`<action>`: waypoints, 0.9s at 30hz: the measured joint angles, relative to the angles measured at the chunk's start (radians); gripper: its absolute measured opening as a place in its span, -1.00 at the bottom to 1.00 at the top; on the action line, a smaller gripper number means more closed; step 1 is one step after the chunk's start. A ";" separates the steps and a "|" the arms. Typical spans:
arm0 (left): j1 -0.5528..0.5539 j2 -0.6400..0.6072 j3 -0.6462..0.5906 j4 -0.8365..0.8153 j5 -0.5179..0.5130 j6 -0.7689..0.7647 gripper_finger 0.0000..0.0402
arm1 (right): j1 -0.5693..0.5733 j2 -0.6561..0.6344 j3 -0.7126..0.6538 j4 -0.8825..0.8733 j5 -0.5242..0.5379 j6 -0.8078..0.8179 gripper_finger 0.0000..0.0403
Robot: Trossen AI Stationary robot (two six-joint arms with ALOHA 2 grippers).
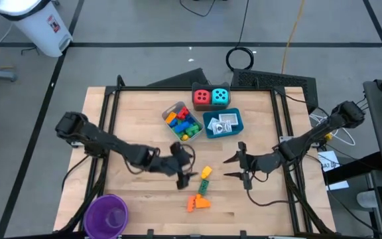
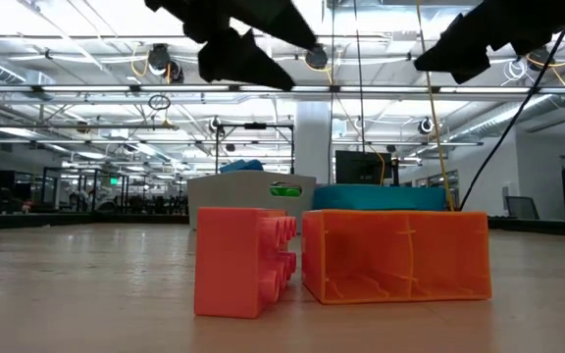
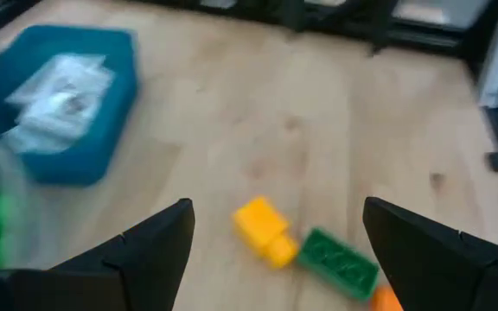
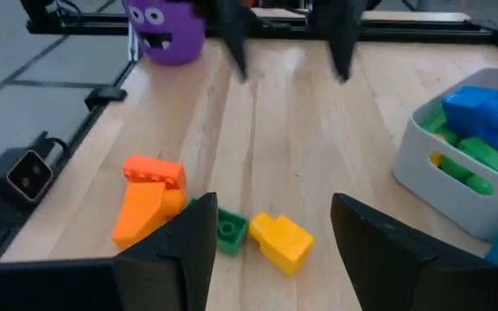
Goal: Pick & Place Toys
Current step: Put the yellow game piece into the gray bin
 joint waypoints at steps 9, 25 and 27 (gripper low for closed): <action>-0.043 0.067 -0.001 0.107 0.006 0.134 0.69 | -0.020 0.287 -0.057 0.355 -0.003 -0.231 0.17; 0.016 0.067 0.000 0.125 0.005 0.046 0.69 | -0.291 0.649 0.012 0.452 -0.352 -0.327 0.28; 0.016 0.067 0.000 0.124 0.006 0.033 0.70 | -0.293 0.654 0.012 0.455 -0.379 -0.328 0.22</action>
